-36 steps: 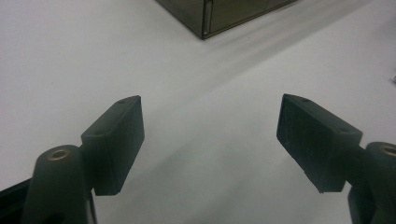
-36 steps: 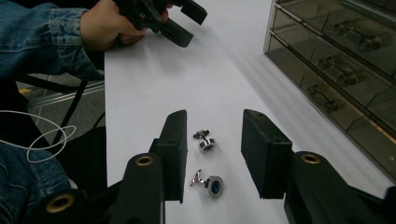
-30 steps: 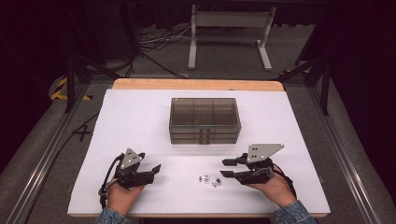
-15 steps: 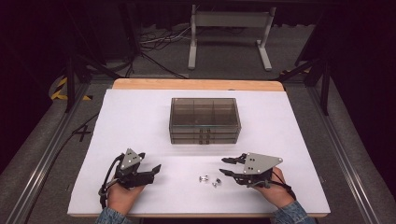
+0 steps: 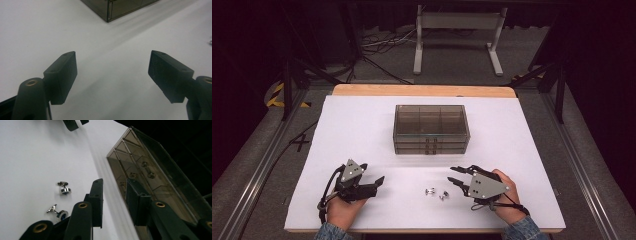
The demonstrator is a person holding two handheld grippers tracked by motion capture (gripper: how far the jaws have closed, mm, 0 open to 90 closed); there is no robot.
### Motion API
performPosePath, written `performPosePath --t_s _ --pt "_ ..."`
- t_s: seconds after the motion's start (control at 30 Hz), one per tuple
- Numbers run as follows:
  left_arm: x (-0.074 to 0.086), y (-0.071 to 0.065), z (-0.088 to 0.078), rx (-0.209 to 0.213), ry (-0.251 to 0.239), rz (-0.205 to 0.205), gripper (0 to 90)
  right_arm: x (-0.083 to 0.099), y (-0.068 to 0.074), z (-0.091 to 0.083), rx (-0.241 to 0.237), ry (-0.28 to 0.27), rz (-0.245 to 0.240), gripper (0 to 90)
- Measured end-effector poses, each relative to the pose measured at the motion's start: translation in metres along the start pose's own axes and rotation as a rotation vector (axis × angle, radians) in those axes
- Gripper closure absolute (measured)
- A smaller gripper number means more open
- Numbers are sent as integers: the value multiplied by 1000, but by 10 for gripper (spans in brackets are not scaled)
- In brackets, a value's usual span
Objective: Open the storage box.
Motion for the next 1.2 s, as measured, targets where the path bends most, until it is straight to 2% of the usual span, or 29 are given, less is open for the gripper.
performPosePath --t_s 0.3,0.43,0.6,0.97,1.13,1.2 --pt "0 0 0 1 4 5 239 1 0 -1 74 35 -80 676" --pt "0 0 0 0 3 3 238 3 0 0 104 93 -97 676" --pt "0 0 1 0 4 4 237 3 0 1 126 113 -138 671" --pt "0 0 2 -2 9 3 240 1 3 5 193 170 -280 638" --pt "0 0 1 -10 7 4 236 0 4 7 205 178 -304 623" --pt "0 0 1 -13 6 3 236 -1 5 8 220 189 -331 608"
Point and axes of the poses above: each handheld gripper's, and its own axes: z roughly forward along the jaws, x roughly out of its underside, y roughly to its left, the point moved 5 cm from there along z, roughly forward along the jaws, and after that the axes turned 1 degree about -z, right-handed, at the moved point
